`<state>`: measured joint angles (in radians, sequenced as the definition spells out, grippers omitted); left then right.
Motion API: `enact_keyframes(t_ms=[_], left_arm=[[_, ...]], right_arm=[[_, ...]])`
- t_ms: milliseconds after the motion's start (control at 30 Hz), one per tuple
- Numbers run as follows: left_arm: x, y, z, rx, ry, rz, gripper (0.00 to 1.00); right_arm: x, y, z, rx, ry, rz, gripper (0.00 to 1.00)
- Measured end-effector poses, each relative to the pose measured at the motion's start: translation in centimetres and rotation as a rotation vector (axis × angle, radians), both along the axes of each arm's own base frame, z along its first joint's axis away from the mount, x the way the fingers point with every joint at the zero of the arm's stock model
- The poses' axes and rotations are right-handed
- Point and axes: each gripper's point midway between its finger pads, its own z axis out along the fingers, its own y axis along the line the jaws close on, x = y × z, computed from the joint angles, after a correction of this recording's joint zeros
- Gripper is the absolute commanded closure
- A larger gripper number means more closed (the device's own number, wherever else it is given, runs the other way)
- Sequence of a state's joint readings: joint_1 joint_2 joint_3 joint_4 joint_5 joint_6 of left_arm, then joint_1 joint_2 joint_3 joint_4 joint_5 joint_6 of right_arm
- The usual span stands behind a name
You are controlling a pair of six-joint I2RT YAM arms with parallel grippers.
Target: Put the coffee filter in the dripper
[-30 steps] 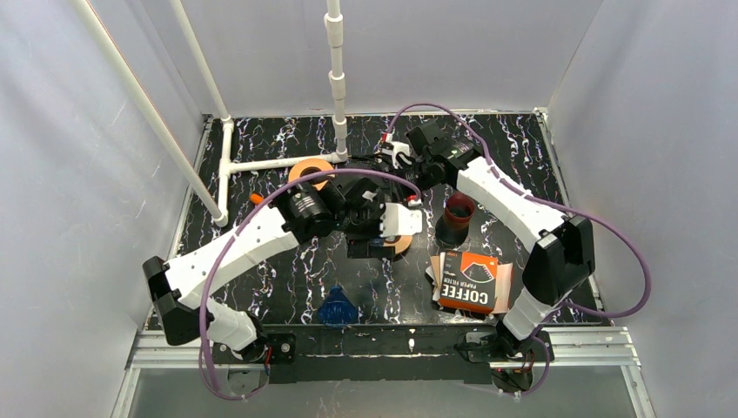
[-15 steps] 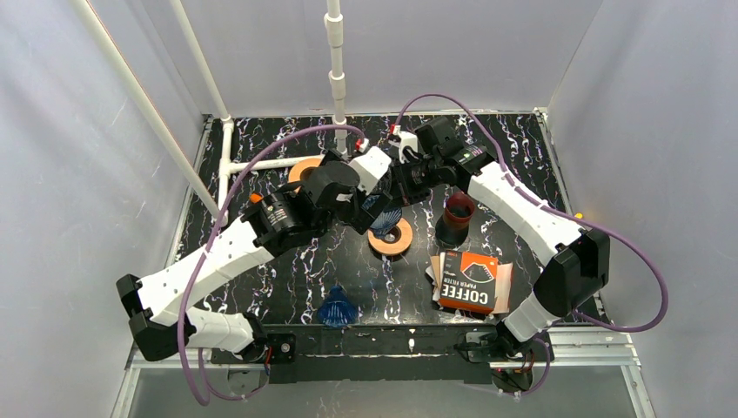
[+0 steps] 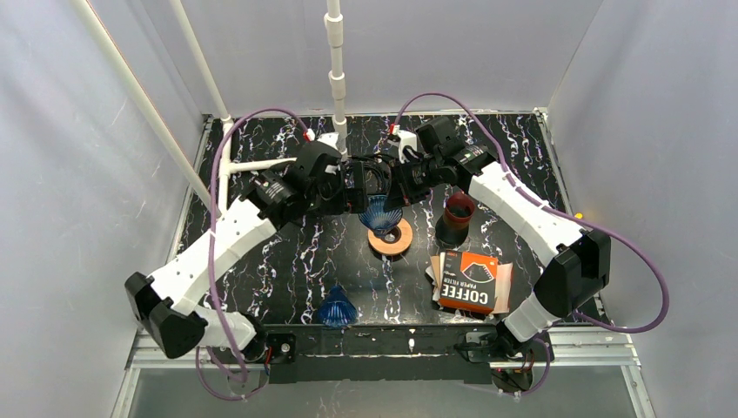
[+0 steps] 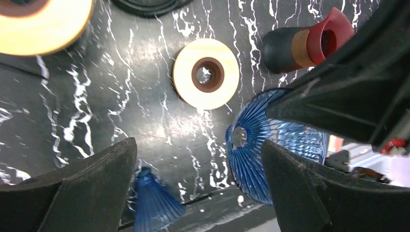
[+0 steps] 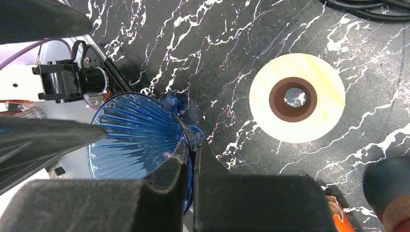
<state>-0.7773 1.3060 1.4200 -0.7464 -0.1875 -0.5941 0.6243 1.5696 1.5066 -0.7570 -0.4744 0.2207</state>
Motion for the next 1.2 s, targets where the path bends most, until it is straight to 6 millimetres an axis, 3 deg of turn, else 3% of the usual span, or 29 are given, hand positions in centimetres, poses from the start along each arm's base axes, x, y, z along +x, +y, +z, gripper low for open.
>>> enact_keyframes(t_ms=[267,467,667,800,900,1033,1200], left_arm=[[-1.2,-2.6,-4.3,-0.105,0.313,-0.022,0.16],[-2.2,-4.0,-5.4,-0.138,0.418,-0.065,0.3],[-2.5,-4.3,-5.1,-0.168,0.444,-0.07,0.57],[-2.6,-4.5,-5.0,-0.182,0.46,-0.073,0.83],[-2.6,-4.7,-5.1,-0.191,0.47,-0.076,0.97],[-2.4,-4.6,-5.8,-0.177,0.487,-0.047,1.0],[-2.2,-4.5,-5.9,-0.171,0.487,-0.044,1.0]], right_arm=[[-0.2,0.2,0.2,0.014,0.001,0.014,0.99],[-0.2,0.3,0.3,0.019,0.004,0.019,0.99],[-0.3,0.3,0.1,0.019,0.005,0.019,0.99],[-0.4,0.2,-0.4,0.013,0.013,0.019,0.99],[-0.4,0.2,-0.5,0.01,0.014,0.019,0.96],[-0.4,0.1,-0.9,-0.014,0.014,0.0,0.79],[-0.5,0.6,-0.1,0.029,0.024,-0.004,0.46]])
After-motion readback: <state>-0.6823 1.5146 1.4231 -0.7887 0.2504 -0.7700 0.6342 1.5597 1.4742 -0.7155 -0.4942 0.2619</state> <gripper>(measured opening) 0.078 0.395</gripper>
